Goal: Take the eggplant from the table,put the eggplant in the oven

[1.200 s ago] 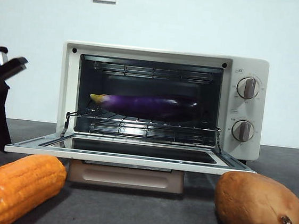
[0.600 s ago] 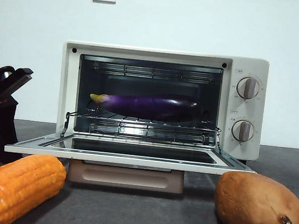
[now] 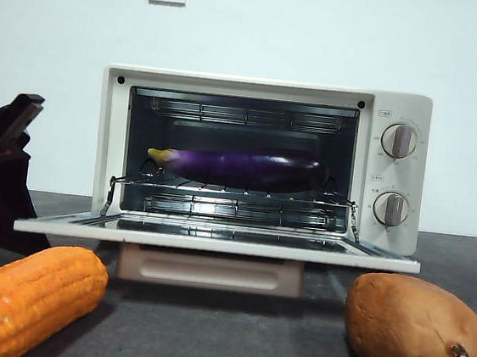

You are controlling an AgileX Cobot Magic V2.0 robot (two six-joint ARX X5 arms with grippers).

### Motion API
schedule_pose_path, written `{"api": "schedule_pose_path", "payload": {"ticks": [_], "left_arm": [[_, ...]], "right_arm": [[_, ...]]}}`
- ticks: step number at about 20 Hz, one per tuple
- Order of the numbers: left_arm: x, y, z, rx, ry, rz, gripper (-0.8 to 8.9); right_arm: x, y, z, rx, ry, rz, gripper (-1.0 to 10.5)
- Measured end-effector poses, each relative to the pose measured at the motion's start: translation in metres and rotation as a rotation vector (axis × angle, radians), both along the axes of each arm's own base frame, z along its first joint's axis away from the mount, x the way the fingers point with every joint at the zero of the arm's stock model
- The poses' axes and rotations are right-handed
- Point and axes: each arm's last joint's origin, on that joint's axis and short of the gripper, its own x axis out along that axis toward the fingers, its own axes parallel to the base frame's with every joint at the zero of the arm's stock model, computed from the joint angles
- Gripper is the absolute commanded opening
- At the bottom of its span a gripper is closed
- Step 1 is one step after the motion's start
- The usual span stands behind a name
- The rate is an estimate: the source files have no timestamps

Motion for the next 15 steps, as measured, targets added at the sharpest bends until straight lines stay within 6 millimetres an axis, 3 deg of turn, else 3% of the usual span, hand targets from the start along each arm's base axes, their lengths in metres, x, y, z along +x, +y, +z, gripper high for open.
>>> {"api": "schedule_pose_path", "payload": {"ticks": [9,15], "left_arm": [[0.008,0.012,0.010,-0.195,-0.036,-0.008,0.04],[0.036,0.012,0.045,-0.286,-0.159,-0.025,0.04]], "right_arm": [[-0.009,-0.006,-0.019,-0.089,0.222,0.131,0.0],[-0.018,-0.008,-0.037,-0.136,0.459,0.323,0.0]]}}
